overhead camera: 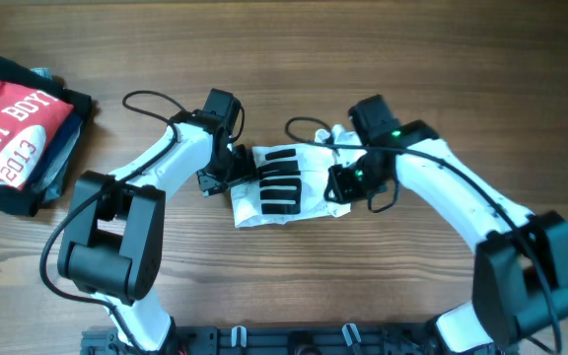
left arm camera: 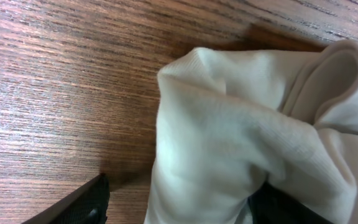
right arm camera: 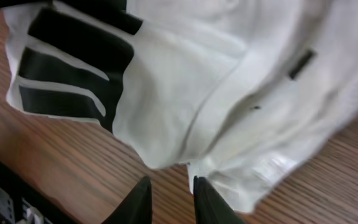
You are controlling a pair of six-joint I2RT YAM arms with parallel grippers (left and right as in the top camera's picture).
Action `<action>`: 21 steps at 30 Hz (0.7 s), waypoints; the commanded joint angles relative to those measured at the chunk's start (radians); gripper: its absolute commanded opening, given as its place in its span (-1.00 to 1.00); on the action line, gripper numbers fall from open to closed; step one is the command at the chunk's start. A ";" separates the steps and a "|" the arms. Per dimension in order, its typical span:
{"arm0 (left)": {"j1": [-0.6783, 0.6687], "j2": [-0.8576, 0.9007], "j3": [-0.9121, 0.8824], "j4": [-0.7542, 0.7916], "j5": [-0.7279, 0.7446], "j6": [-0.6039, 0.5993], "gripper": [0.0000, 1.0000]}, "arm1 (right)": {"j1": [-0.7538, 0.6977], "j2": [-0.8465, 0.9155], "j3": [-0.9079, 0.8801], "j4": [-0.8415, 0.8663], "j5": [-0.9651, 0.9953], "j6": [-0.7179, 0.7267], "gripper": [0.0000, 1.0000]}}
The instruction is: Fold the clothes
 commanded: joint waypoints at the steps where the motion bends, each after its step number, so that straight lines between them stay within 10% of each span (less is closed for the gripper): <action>1: 0.006 0.087 -0.064 -0.013 -0.073 0.008 0.44 | 0.027 0.062 -0.017 0.019 -0.042 -0.024 -0.55; 13: 0.006 0.087 -0.064 -0.012 -0.073 0.008 0.45 | 0.033 0.127 -0.017 0.097 0.038 0.086 -0.38; 16: 0.006 0.087 -0.064 -0.012 -0.073 0.008 0.45 | 0.033 0.127 -0.017 0.122 0.034 0.085 -0.91; 21: 0.006 0.087 -0.064 -0.012 -0.073 0.008 0.45 | 0.007 0.121 -0.005 0.034 0.125 0.071 -0.92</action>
